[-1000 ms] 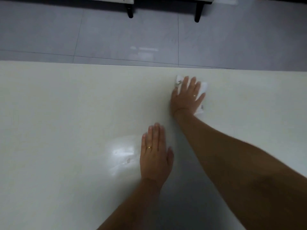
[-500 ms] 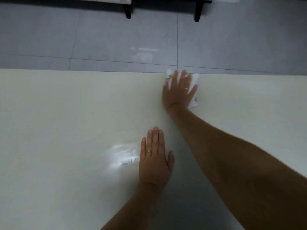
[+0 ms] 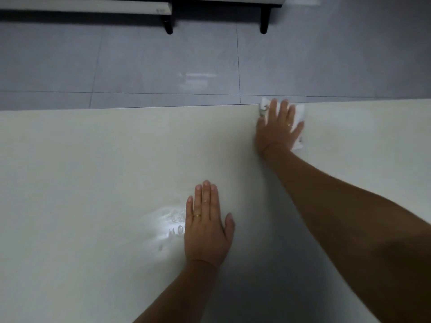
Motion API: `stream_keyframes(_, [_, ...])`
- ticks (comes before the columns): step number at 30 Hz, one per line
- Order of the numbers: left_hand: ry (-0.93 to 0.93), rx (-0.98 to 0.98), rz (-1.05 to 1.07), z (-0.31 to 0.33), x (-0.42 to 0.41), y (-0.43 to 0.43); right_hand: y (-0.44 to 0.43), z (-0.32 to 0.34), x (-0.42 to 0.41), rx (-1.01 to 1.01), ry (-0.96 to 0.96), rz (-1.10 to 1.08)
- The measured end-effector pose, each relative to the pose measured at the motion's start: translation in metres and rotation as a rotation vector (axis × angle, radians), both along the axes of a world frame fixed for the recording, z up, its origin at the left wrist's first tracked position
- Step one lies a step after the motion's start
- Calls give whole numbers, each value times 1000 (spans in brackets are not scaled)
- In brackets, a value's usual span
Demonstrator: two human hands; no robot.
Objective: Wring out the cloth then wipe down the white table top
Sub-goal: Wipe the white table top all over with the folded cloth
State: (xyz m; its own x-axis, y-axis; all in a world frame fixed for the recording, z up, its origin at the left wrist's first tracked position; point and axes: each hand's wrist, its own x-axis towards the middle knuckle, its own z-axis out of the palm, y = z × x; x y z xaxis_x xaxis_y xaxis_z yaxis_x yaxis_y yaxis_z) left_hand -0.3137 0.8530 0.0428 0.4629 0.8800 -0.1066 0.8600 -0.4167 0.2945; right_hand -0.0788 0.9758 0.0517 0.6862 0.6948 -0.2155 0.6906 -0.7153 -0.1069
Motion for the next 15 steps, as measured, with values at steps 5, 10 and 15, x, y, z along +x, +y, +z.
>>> stream_keyframes(5, [58,-9,4,2,0,-1,-6,-6,-66,54,-24,522])
stream_keyframes(10, [69,-12,3,3,1,-1,-27,-5,30,11,-91,565])
stream_keyframes(15, [86,0,4,2,1,-1,-36,-1,45,39,-22,59])
